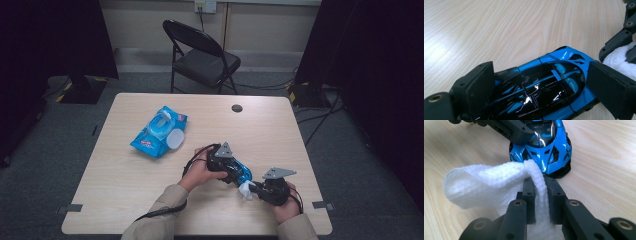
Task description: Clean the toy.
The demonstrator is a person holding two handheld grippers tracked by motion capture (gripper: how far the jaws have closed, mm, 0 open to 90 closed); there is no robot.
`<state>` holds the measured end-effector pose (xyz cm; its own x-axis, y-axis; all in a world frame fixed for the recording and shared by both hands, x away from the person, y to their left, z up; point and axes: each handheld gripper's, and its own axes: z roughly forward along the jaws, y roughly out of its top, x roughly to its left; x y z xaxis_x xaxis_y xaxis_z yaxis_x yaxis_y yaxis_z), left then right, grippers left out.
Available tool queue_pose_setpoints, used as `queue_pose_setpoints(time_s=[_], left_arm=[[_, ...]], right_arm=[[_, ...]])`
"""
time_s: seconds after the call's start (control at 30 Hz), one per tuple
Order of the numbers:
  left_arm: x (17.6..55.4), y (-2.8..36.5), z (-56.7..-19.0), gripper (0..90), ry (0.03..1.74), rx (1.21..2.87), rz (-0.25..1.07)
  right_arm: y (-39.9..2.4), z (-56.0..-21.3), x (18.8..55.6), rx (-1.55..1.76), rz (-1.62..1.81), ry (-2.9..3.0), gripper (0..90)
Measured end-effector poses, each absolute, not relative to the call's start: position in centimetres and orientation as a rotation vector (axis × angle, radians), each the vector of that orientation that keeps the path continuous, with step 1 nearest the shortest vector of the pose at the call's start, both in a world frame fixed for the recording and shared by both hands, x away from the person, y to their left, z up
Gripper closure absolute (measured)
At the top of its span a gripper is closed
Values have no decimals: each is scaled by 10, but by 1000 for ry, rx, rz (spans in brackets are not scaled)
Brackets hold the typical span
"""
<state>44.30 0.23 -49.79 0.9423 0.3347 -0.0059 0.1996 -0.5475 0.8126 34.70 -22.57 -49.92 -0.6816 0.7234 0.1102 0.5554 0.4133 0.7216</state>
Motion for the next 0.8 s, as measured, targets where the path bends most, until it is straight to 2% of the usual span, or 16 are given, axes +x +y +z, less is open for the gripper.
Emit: queue_pose_setpoints(time_s=[0.3, 0.8], left_arm=[[443, 2, -498, 81, 375, 2167, 187], [443, 2, -498, 81, 375, 2166, 185]], right_arm=[[-233, -499, 350, 1169, 1097, 2418, 791], [-241, -501, 378, 1226, 1092, 2341, 785]])
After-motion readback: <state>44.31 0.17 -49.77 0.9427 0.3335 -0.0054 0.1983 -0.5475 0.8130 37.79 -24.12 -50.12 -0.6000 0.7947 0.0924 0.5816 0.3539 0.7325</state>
